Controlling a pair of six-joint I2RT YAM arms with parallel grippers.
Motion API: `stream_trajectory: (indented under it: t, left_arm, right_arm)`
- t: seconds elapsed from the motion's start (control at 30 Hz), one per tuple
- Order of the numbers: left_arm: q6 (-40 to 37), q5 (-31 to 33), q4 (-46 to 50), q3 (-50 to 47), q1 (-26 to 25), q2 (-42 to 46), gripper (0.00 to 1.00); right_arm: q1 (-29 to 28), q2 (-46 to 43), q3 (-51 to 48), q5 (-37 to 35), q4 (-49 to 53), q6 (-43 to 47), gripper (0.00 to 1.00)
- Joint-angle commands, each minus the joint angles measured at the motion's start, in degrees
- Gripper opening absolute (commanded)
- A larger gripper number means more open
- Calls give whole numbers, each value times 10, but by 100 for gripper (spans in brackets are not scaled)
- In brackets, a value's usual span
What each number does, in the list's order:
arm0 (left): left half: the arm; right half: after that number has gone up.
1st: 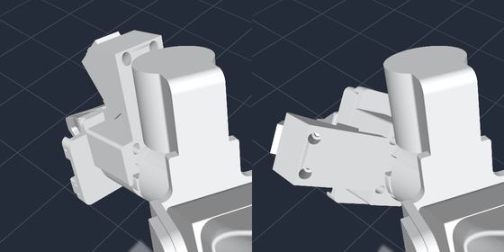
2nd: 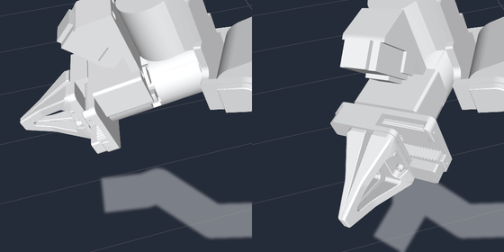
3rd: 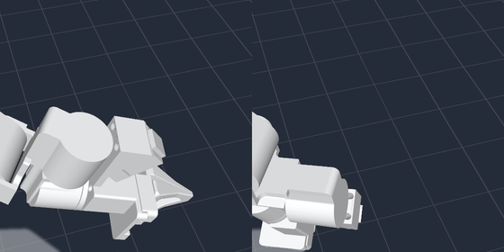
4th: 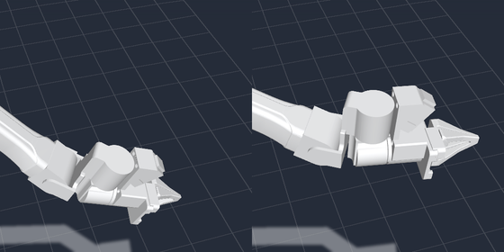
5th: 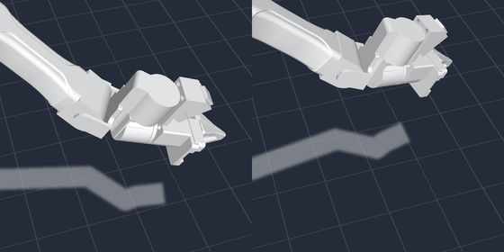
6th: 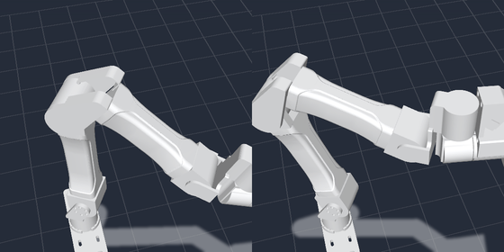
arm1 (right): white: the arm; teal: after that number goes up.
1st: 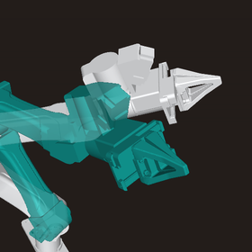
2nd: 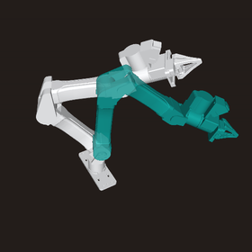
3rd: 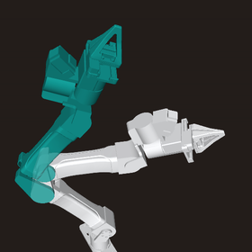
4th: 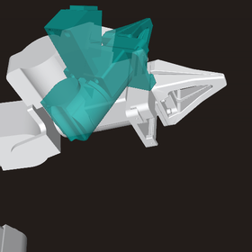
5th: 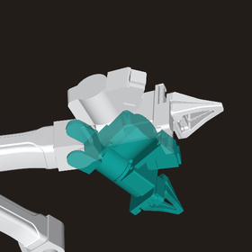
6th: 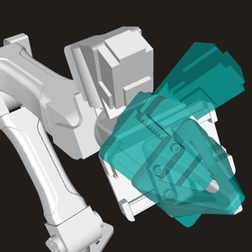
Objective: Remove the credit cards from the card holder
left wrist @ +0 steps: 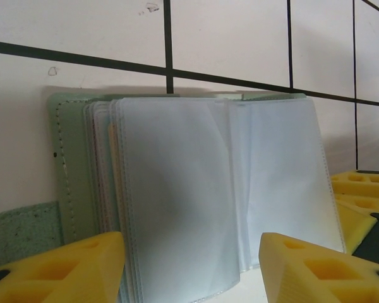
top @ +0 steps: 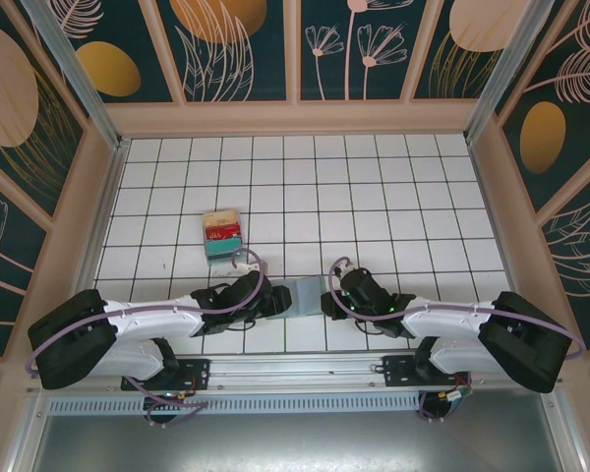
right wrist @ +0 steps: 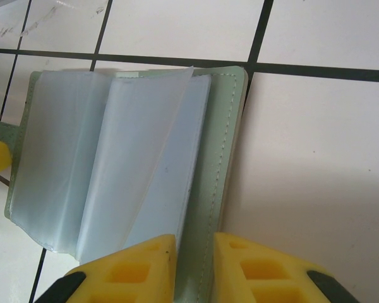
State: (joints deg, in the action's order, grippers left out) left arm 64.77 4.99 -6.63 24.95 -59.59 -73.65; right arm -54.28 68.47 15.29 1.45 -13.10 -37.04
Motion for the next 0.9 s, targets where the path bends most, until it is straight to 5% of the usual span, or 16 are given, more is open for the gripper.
stream_trajectory:
  t: [0.0,0.87]
  left_arm:
    - [-2,2,-8,4,-2,12,59]
    - [-7,-45,-59,12,-1,-44,60]
  right_arm:
    - [-6,4,12,-7,-10,-6,23]
    - [-6,9,12,-6,-11,-8,23]
